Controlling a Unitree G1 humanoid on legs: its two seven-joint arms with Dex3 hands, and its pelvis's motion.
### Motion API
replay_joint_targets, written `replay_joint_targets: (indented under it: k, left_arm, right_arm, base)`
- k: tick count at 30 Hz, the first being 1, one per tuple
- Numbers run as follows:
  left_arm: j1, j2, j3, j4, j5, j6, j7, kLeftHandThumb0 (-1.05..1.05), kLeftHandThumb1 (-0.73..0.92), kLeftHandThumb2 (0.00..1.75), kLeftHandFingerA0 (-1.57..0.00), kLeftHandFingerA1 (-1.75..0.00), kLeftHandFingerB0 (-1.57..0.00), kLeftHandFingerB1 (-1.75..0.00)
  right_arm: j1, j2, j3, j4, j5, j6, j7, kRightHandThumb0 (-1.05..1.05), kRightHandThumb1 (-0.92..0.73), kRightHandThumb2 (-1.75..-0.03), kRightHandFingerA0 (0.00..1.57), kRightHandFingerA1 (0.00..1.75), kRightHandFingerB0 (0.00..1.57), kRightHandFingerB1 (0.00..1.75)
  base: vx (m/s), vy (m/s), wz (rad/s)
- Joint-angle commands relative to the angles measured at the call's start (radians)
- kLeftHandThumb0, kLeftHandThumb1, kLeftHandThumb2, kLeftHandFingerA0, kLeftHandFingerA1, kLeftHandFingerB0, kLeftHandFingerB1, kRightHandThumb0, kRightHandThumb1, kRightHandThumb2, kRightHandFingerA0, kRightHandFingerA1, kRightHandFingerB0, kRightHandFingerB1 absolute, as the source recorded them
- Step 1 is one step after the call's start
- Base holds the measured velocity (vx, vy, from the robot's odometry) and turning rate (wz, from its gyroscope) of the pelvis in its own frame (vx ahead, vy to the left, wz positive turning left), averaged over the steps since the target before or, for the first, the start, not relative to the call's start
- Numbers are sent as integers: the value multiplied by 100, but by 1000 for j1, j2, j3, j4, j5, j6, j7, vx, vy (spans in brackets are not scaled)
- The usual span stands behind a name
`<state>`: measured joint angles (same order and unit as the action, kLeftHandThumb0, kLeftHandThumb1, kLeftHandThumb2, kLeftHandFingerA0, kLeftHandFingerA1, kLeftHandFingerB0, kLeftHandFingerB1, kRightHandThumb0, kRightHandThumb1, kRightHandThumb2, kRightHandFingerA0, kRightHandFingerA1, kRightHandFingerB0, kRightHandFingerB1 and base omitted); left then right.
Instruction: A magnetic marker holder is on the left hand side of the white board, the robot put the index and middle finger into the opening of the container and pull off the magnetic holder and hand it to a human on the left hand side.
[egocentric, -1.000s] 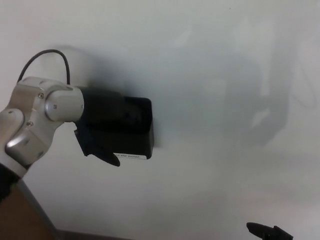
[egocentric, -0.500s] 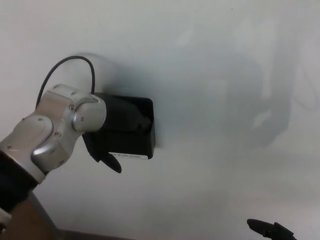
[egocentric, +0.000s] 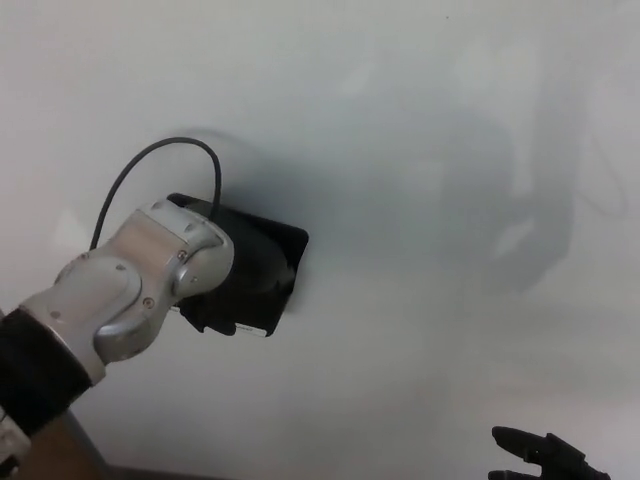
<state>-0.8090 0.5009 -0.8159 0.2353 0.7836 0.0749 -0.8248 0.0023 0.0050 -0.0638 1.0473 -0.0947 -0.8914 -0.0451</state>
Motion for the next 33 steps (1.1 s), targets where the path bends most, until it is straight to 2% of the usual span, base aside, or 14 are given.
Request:
replay_joint_targets:
  k: [1, 2, 4, 7, 8, 14, 15, 19, 21, 22, 26, 31, 32, 33]
  left_arm:
    - [32, 13, 37, 91, -52, -57, -52, -31, 82, 64, -57, -86, -60, -54]
    - [43, 5, 69, 109, -94, -61, -50, -23, 71, 82, -70, -160, -62, -148]
    - [63, -15, 138, 156, -193, -78, -58, -20, 58, 99, -70, -169, -69, -152]
    - [93, -78, 282, 237, -392, -16, -162, -20, 62, 96, -69, -164, -66, -141]
    - [94, -93, 317, 250, -442, 17, -205, -19, 63, 90, -81, -175, -55, -156]
    - [104, -187, 529, 201, -701, 447, -421, -9, 59, 95, -83, -167, -79, -137]
    - [172, -210, 614, 78, -863, 550, -471, -16, 70, 71, -91, -154, -82, -129]
    - [263, -251, 707, -83, -1022, 664, -485, -12, 72, 71, -89, -164, -72, -144]
    - [335, -296, 774, -183, -1147, 767, -473, -12, 67, 87, -77, -175, -69, -152]
    - [391, -339, 826, -237, -1242, 825, -458, -13, 71, 77, -74, -167, -79, -121]
    - [513, -445, 916, -286, -1405, 835, -398, -16, 69, 66, -74, -175, -83, -99]
    - [648, -533, 959, -326, -1517, 780, -346, -15, 60, 74, -84, -175, -85, -100]
    - [681, -554, 971, -322, -1550, 769, -342, -22, 58, 57, -84, -174, -89, -71]
    - [714, -579, 987, -318, -1583, 762, -336, -22, 58, 57, -84, -174, -89, -71]
  right_arm:
    - [-5, -4, -11, -3, 30, 14, 13, -52, -73, -62, 81, 51, 69, 47]
    - [-5, -4, -11, -5, 30, 15, 13, -51, -73, -62, 80, 51, 68, 47]
    - [-6, -3, -10, -7, 29, 19, 12, -52, -73, -62, 81, 51, 68, 47]
    - [-7, -2, -9, -8, 23, 24, 1, -53, -73, -62, 83, 51, 69, 47]
    - [-8, -1, -8, -8, 22, 23, -1, -54, -73, -62, 83, 51, 69, 47]
    - [-19, -1, -7, -11, 17, 22, -5, -54, -74, -63, 83, 52, 69, 47]
    - [-21, -3, -9, -13, 25, 20, 6, -55, -74, -62, 82, 51, 69, 48]
    - [-30, -4, -13, -12, 33, 20, 14, -54, -75, -62, 81, 52, 69, 48]
    - [-36, -6, -12, -8, 30, 21, 11, -53, -75, -63, 83, 52, 69, 48]
    - [-39, -6, -12, -7, 29, 23, 9, -53, -75, -63, 84, 52, 70, 47]
    - [-40, 1, -12, -5, 32, 26, 4, -52, -74, -63, 85, 52, 70, 48]
    - [-33, 0, -7, 1, 21, 17, -9, -54, -75, -63, 84, 52, 70, 48]
    - [-31, 0, -7, -3, 23, 18, -6, -54, -75, -63, 85, 53, 69, 48]
    - [-30, 1, -8, -8, 27, 20, -1, -54, -75, -63, 85, 53, 69, 48]
  base:
    - [0, 0, 0]
    - [0, 0, 0]
    - [0, 0, 0]
    - [0, 0, 0]
    - [0, 0, 0]
    - [0, 0, 3]
    - [0, 0, 0]
    - [0, 0, 0]
    - [0, 0, 0]
    - [0, 0, 0]
    - [0, 0, 0]
    - [0, 0, 0]
    - [0, 0, 0]
    - [0, 0, 0]
